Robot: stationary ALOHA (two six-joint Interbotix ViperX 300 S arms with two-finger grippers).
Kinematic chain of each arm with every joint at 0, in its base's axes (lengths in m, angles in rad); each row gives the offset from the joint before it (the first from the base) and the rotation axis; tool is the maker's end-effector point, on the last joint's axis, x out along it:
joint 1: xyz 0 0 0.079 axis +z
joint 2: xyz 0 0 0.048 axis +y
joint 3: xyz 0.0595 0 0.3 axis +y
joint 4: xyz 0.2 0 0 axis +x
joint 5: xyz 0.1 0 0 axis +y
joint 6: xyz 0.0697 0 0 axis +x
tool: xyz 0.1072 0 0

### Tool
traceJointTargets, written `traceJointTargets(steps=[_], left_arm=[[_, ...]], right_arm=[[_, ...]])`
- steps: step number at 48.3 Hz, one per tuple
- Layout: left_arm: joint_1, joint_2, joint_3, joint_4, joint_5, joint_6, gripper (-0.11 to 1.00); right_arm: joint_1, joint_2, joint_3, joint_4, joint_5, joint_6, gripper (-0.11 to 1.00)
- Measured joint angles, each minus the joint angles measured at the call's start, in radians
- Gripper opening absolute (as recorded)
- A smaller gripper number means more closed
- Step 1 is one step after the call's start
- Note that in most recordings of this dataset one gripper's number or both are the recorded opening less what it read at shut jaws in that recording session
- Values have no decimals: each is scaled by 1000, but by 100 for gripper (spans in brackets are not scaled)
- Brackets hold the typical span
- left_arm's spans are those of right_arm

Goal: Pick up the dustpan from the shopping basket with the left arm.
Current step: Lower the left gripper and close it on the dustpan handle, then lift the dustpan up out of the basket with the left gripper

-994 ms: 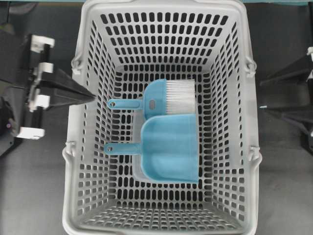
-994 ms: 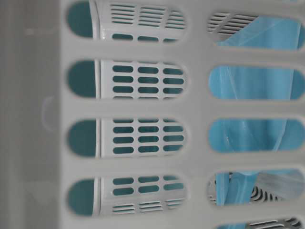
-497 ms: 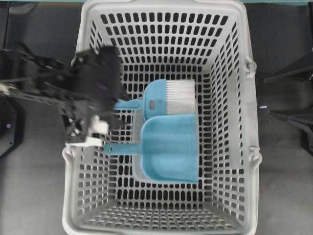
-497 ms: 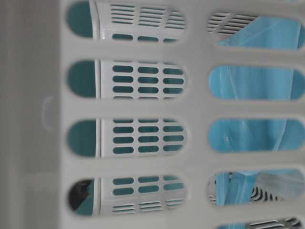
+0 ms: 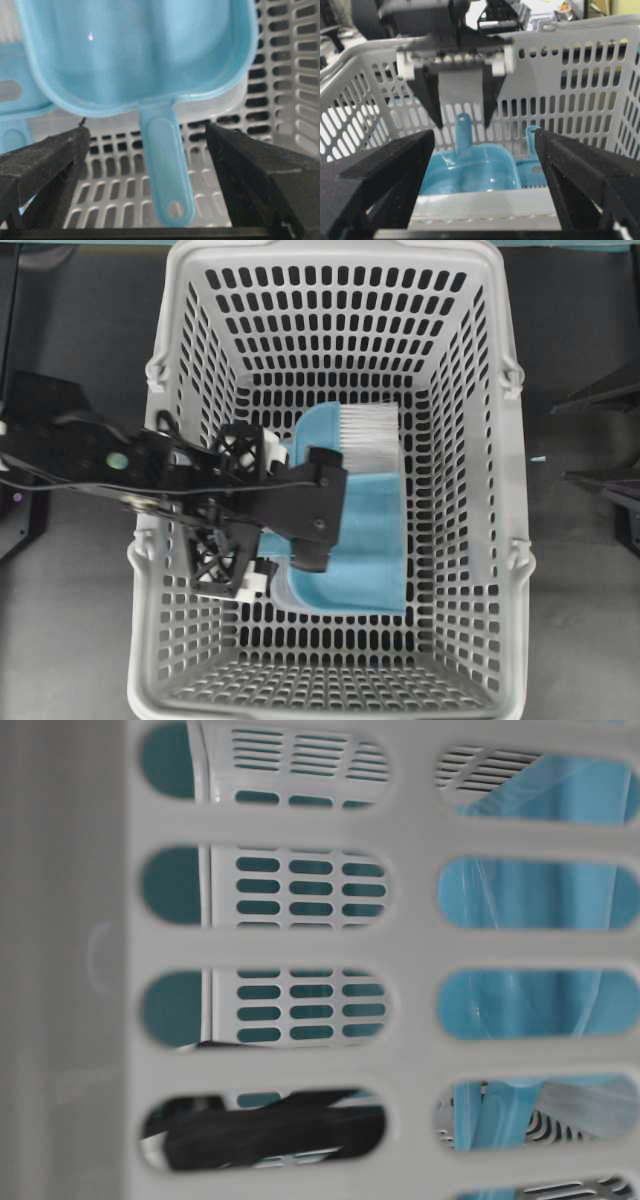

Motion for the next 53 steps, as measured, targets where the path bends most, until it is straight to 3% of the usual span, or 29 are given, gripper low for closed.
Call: traceJointTargets(steps=[21,27,35,53], left_arm=[[0,103,26,0,23,-101,88],[-2,103,31,2,25,-103,73],[-8,103,31,2,38,-103,27],[-6,-23,-21,2,-15,-101,28]], right_arm=[[5,-12,8,2,-9,0,77],[5,-12,12,0,-9,0,77],[5,-12,15,2,-9,0,77],[5,-17,23,2,-9,69,77]])
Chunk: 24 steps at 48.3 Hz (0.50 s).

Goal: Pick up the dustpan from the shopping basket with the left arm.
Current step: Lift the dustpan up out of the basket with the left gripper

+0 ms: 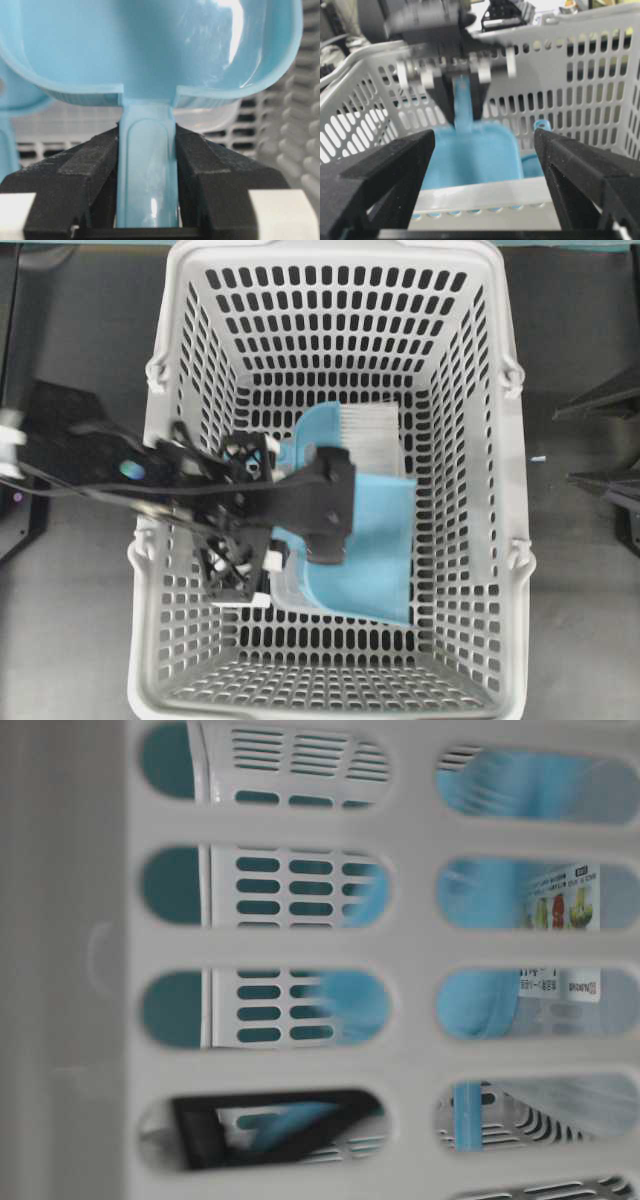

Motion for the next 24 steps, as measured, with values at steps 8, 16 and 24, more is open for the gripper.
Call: traceJointTargets(steps=[8,16,24], left_arm=[[26,-101,-2,-2,-46,0,28],[57,-213,14,-2,-107,2,28],[60,-284,81,0,-216,5,28]], right_arm=[[0,-5,3,0,0,3,77],[0,-17,2,0,0,5,77],[0,-29,3,0,0,5,77]])
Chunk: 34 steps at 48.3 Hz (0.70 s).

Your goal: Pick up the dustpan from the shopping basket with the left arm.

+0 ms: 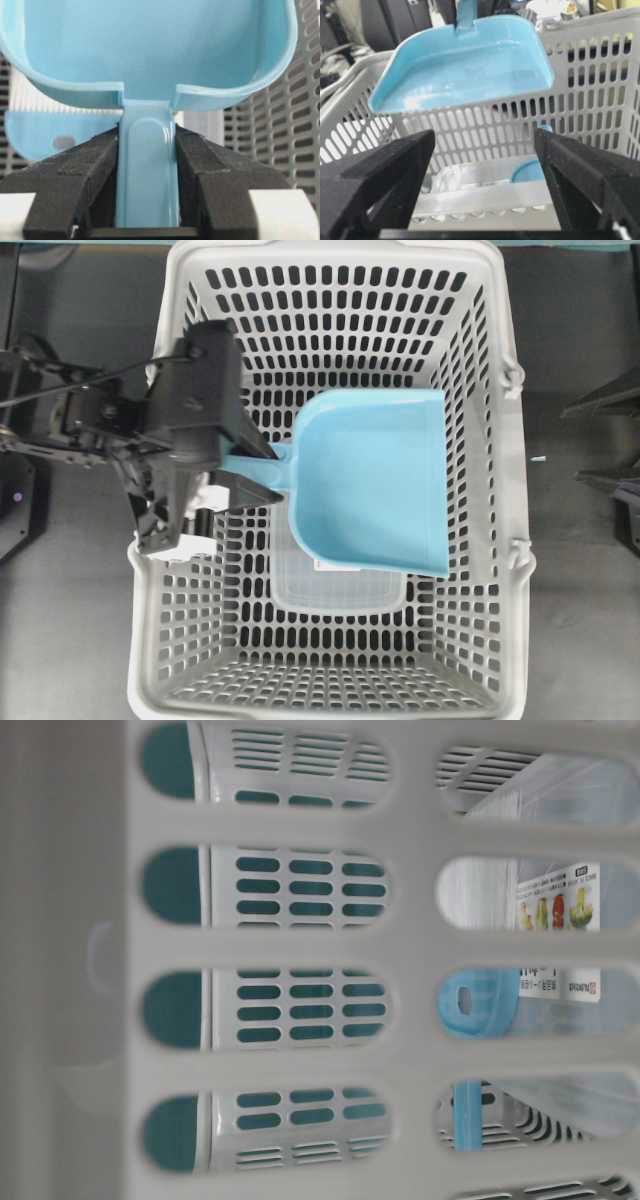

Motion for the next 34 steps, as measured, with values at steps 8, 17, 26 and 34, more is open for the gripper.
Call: traceJointTargets(steps=[8,17,26,34], left_arm=[[2,-57,64,0,-114,8,28],[2,-84,87,-2,-138,12,28],[2,-84,87,0,-138,14,28],[0,-84,89,0,-140,14,28]], right_arm=[[0,-6,0,0,0,0,77],[0,-6,0,0,0,0,77],[0,-6,0,0,0,0,77],[2,-6,0,0,2,0,77]])
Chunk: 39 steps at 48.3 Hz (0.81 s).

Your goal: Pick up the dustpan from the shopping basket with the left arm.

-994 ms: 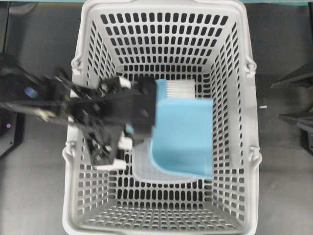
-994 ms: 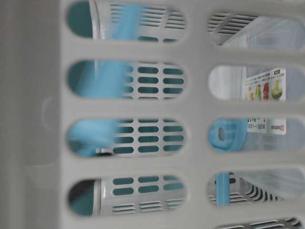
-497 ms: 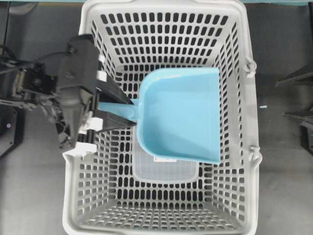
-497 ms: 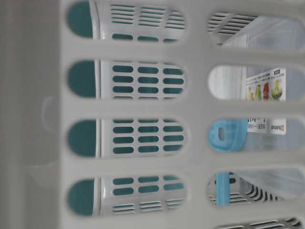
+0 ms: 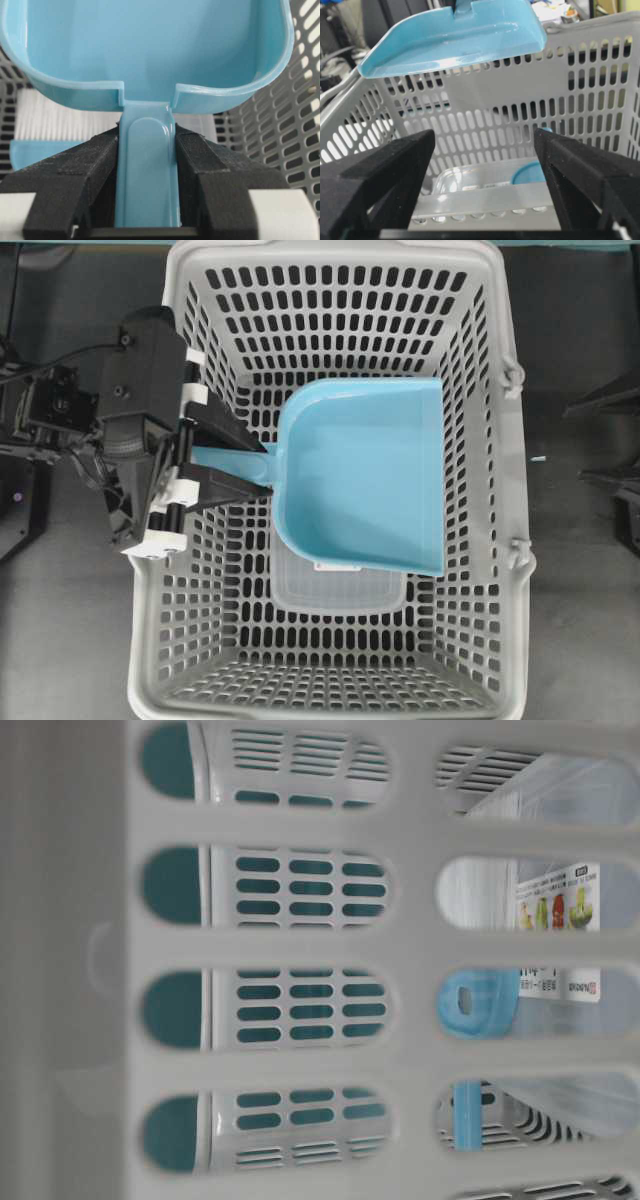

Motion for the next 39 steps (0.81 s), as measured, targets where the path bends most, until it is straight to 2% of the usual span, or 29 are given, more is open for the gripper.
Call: traceJointTargets(steps=[39], left_arm=[[-3,0,2,-2,0,0,28]], right_arm=[[18,0,0,-2,2,-5,76]])
